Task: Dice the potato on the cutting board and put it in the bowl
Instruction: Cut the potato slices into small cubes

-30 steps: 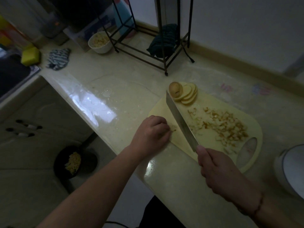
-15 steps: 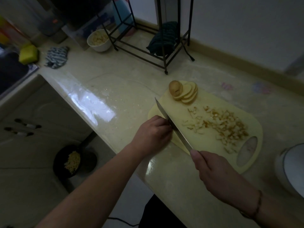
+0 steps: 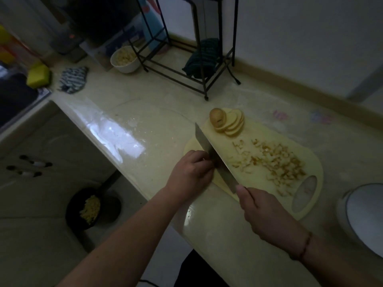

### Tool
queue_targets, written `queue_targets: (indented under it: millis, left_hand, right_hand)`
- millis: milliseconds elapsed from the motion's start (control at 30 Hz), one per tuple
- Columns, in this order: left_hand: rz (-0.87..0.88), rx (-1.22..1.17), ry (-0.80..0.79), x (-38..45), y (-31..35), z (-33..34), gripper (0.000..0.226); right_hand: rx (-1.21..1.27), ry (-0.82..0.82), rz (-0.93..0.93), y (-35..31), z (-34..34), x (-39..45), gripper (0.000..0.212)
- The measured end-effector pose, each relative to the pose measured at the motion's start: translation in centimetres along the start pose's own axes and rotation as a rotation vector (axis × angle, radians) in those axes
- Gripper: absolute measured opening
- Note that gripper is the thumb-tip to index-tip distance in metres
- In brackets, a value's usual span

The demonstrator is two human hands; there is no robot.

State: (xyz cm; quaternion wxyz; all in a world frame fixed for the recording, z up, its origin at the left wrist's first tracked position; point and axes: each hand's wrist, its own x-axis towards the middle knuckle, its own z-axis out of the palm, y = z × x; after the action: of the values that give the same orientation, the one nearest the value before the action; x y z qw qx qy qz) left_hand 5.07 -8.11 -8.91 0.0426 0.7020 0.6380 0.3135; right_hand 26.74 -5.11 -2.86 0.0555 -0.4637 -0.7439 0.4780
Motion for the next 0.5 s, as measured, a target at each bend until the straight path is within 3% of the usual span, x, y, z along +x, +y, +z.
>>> queue_targets:
  millis: [133, 267, 500]
  left_hand:
    - [-0.034, 0.029, -0.021, 0.0, 1.1, -0.1, 0.025]
    - [-0.072, 0.01, -0.07, 0.8, 2.2, 0.7, 0.007]
    - [-0.155, -0.026, -0.049, 3.3, 4.1, 3.3, 0.012]
  right_hand:
    - [0.11, -0.04, 0.094, 1.5, -1.1, -1.9, 0.058]
    - [0.118, 0.003, 0.105, 2.3, -2.4, -3.7, 0.053]
    - [0.188, 0.074, 0.193, 5.1, -4.2, -6.3, 0.054]
